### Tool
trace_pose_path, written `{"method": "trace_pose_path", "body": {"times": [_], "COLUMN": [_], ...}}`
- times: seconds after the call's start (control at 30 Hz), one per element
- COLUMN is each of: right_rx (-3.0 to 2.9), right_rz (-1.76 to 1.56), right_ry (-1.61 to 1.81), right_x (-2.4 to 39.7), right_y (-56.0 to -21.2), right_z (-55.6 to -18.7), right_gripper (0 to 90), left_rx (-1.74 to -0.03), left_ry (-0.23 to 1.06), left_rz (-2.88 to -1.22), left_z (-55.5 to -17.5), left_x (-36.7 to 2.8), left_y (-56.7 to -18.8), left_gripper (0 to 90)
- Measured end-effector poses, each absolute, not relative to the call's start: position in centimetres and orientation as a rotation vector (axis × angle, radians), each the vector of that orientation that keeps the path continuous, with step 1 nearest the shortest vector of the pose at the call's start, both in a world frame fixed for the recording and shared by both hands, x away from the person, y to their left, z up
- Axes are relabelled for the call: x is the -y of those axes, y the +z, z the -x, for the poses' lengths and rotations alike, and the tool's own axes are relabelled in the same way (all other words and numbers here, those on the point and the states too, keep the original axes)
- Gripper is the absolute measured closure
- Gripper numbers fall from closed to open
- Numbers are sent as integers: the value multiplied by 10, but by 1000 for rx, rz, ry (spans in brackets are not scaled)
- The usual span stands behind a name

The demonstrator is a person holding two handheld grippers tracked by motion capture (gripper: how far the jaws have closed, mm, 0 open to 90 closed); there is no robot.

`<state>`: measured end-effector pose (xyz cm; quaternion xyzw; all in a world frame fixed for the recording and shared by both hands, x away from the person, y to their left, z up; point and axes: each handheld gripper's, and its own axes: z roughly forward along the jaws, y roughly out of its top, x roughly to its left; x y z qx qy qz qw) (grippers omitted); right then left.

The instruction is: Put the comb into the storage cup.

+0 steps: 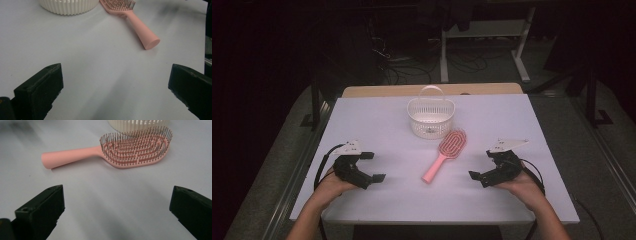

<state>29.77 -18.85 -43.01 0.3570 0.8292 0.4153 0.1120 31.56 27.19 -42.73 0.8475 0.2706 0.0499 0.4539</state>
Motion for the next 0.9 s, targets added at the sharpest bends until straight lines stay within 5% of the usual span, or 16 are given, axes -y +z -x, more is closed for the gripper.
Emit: {"method": "trace_pose_path", "body": {"times": [0.9], "right_rx": [-2449], "right_rz": [-1031], "right_ry": [1274], "right_x": [177], "right_y": [-416], "right_z": [-300], "right_gripper": [0], "left_rx": [-665], "left_ry": [108], "left_rz": [-2095], "left_z": [-311], "left_x": [-271], "left_y": [-431], "left_gripper": [0]}}
